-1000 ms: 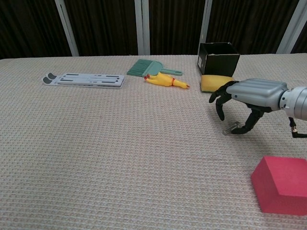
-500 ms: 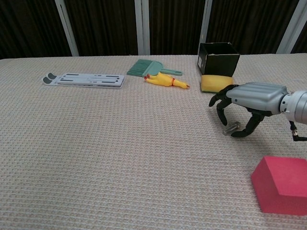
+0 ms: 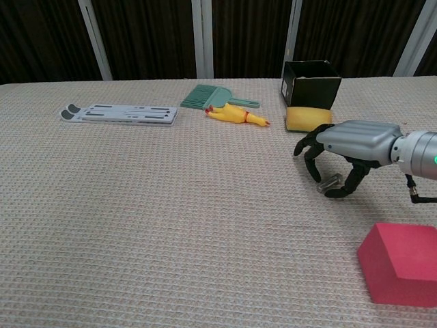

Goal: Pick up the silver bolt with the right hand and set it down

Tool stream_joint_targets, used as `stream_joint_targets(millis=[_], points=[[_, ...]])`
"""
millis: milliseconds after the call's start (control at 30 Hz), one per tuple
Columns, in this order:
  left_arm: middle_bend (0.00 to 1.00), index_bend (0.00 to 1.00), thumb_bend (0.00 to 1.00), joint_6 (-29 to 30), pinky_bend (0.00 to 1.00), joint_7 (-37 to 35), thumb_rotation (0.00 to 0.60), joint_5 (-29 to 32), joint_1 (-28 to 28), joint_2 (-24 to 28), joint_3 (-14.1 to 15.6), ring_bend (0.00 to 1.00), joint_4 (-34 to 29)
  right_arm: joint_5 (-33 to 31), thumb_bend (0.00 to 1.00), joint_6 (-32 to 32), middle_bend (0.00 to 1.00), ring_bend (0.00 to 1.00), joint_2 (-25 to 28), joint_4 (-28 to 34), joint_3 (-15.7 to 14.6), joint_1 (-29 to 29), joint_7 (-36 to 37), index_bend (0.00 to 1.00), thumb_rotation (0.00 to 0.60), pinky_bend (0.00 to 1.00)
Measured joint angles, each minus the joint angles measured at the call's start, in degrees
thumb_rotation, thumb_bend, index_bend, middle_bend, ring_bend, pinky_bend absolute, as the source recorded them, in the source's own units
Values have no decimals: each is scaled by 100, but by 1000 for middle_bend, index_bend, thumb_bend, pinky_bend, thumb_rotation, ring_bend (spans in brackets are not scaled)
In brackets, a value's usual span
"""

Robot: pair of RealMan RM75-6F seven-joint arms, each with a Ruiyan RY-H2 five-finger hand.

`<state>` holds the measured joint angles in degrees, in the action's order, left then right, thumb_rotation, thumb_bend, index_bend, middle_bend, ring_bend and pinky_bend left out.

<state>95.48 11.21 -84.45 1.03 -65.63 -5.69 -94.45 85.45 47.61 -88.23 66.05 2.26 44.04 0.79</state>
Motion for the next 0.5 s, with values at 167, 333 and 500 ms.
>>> stream_joint_targets(millis=[167, 333, 500], points=[[38, 193, 201, -1, 107, 3, 600, -11, 1, 3, 7, 30, -3, -86, 280, -120, 198, 119, 33, 42, 11, 31, -96, 575, 600, 36], [38, 193, 201, -6, 107, 15, 600, -34, -2, 0, 20, 30, -7, -148, 302, -203, 198, 122, 37, 68, 31, 73, -192, 584, 600, 36], [38, 193, 202, -8, 107, -13, 600, -57, 1, 10, 34, 30, -18, -205, 304, -258, 198, 123, 39, 105, 52, 99, -256, 588, 600, 36]])
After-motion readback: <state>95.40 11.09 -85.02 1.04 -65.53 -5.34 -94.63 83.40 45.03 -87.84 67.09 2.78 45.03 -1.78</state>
